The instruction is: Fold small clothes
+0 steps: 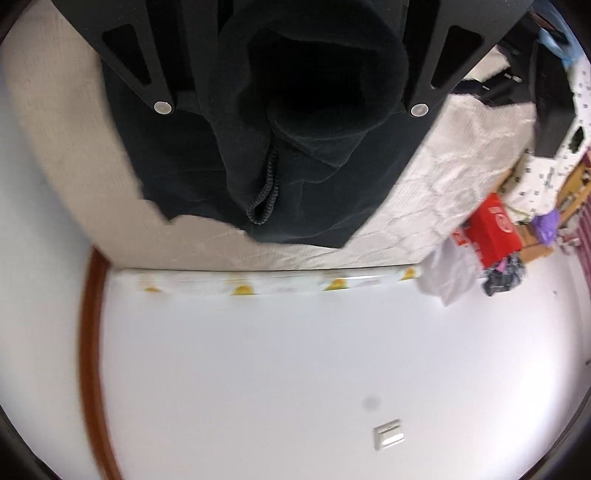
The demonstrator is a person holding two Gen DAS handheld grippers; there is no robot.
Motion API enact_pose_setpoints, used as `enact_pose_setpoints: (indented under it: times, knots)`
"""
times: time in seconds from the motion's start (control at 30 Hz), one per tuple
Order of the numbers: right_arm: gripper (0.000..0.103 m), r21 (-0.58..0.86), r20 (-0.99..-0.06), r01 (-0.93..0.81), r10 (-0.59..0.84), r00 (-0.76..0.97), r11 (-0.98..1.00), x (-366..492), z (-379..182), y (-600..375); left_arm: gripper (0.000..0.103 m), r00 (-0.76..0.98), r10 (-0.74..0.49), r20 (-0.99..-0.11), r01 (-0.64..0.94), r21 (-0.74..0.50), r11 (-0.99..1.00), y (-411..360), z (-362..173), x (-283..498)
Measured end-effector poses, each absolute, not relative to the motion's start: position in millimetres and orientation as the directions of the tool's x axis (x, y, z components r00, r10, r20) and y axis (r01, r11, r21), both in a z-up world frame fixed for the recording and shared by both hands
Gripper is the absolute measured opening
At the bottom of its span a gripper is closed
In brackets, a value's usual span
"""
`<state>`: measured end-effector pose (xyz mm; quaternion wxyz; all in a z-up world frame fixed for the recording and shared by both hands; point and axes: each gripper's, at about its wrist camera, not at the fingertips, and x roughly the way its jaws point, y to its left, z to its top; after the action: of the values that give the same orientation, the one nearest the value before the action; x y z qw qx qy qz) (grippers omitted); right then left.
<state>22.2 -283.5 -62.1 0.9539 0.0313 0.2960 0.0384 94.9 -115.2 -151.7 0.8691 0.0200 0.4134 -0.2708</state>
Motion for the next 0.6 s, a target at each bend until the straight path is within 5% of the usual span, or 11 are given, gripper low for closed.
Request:
enact_pose_setpoints:
  times: [0.2, 0.43, 0.6]
  knots:
    - [0.019, 0.127, -0.589, 0.117, -0.020, 0.808, 0.985, 1.2, -82.9, -364.5, 0.076, 0.496, -0.475, -0.727, 0.545, -0.165, 0.822, -150.2, -151.4, 89.3]
    - [0.021, 0.229, -0.632, 0.164, 0.018, 0.775, 0.959, -14.6, -121.6, -406.1, 0.074, 0.526, -0.457, -0.717, 0.547, -0.126, 0.827, -167.7, -147.1, 79.5]
    - [0.039, 0.204, -0.649, 0.206, -0.025, 0.761, 0.957, -26.9, -119.6, -408.6, 0.072, 0.527, -0.454, -0.719, 0.527, -0.143, 0.838, -167.0, -147.3, 77.9]
